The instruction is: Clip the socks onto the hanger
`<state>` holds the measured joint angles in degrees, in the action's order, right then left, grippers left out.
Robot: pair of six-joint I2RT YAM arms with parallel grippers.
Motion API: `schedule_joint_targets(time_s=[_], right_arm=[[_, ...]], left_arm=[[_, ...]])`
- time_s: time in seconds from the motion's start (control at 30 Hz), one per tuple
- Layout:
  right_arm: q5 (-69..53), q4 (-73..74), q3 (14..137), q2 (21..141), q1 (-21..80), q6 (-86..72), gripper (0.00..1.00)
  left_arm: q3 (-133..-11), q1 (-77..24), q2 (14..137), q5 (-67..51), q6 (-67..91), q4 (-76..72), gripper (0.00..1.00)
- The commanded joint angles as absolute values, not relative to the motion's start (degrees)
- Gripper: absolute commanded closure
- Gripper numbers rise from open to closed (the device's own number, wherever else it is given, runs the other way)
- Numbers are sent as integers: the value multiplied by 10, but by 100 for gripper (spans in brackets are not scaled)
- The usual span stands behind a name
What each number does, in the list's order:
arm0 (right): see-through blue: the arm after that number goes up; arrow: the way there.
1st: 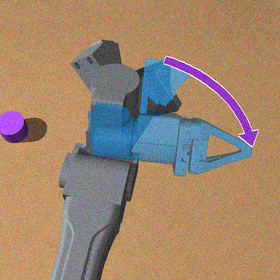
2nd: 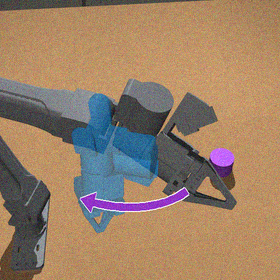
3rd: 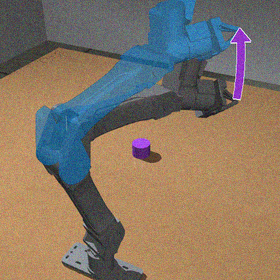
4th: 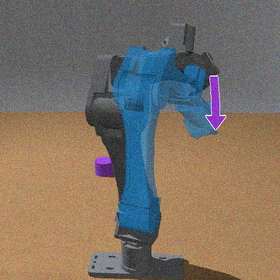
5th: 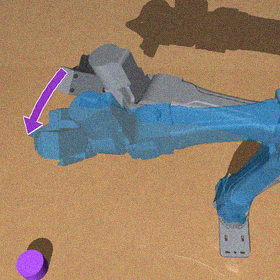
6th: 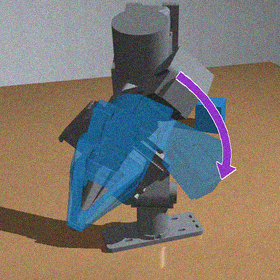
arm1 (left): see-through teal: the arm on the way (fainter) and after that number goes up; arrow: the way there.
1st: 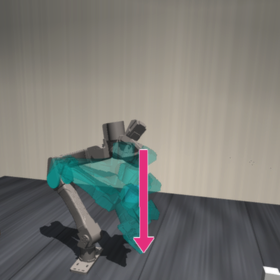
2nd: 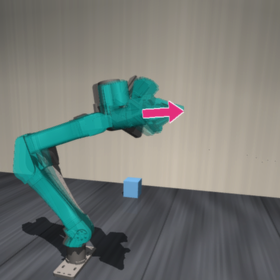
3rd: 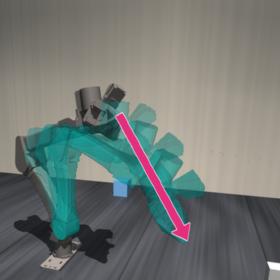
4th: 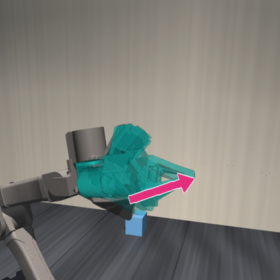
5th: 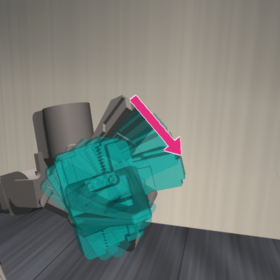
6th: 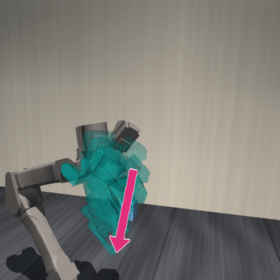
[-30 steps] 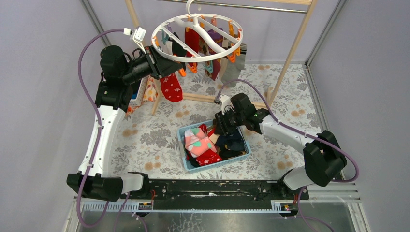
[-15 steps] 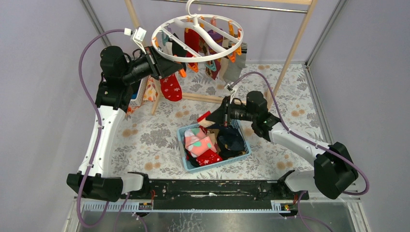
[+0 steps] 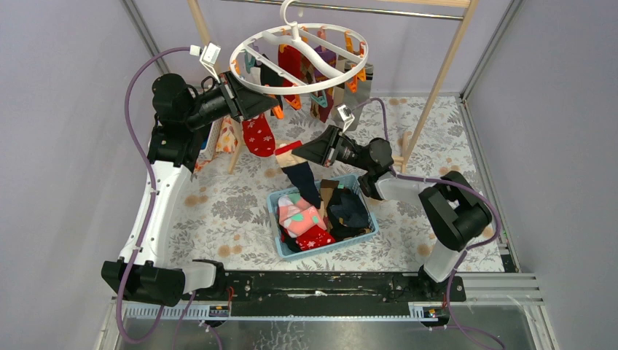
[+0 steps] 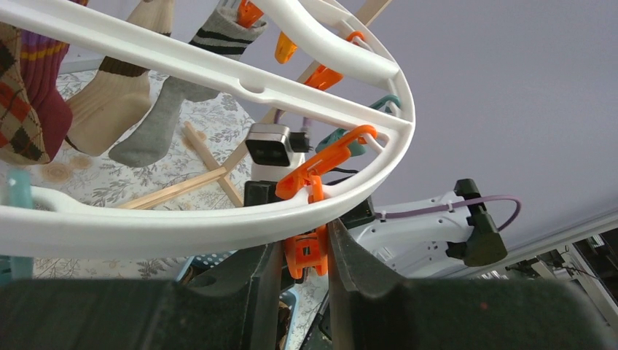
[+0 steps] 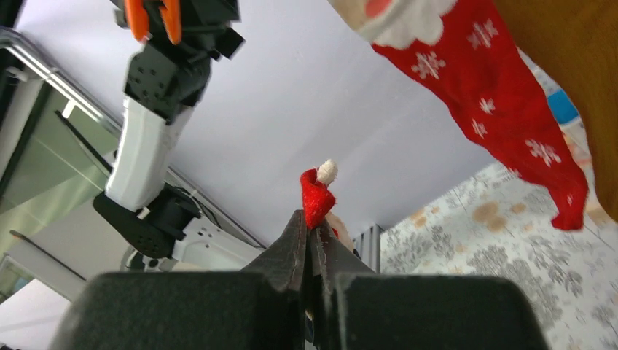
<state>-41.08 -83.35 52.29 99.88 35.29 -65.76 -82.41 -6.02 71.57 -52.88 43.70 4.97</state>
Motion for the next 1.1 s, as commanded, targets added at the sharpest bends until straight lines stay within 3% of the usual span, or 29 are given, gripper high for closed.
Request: schedule_joint_targets(time_s=[0.0, 0.33, 1.07], right_arm=[[-392, -983, 596, 1004, 358, -711, 100], [-408, -983, 700, 1060, 357, -752, 100], [-449, -983, 742, 1061, 348, -761, 100]], left_arm=[[-820, -62, 710, -563, 449, 12, 96], [-829, -60, 713, -569, 433, 31, 96], [-850, -55, 716, -575, 407, 59, 98]])
